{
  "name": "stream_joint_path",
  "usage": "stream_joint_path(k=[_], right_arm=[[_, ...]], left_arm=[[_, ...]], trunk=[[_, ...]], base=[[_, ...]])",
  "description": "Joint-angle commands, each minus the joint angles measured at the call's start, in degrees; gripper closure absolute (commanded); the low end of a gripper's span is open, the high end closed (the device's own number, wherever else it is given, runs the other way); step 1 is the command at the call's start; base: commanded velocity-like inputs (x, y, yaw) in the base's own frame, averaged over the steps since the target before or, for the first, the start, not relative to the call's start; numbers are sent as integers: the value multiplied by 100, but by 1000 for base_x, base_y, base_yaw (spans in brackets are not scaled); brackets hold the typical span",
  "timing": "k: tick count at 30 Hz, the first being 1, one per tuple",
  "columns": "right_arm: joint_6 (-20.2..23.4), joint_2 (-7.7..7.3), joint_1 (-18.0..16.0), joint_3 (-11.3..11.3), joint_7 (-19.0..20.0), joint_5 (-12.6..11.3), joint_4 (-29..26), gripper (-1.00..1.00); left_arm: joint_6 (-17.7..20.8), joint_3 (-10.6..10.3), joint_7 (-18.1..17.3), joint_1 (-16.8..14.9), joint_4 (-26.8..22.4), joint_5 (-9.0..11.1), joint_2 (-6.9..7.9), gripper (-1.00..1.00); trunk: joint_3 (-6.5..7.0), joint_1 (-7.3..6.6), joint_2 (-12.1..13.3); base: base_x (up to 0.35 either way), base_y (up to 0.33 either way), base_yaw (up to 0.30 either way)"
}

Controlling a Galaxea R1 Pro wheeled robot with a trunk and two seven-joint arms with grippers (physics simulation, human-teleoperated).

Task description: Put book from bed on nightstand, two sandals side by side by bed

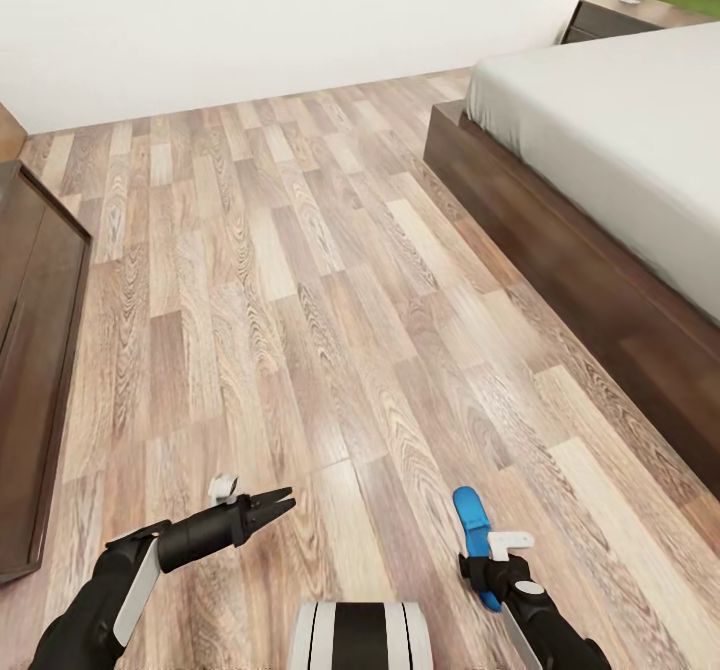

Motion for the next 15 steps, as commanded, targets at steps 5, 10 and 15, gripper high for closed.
stream_joint_path(k=[5,10,15], right_arm=[[35,-4,0,-3,-12,7,-13,-100],[36,-7,0,-3,-12,7,-18,-100],[32,-14,0,-3,-12,7,-41,-100]], left_arm=[[60,1,-13,-2,0,14,1,-100],[58,1,-13,-2,-1,14,1,-100],[66,1,-14,-2,1,14,1,-100]], trunk=[[-115,12,-8],[-226,25,-15],[-336,37,-22]], base=[[0,0,0],[0,0,0],[0,0,0]])
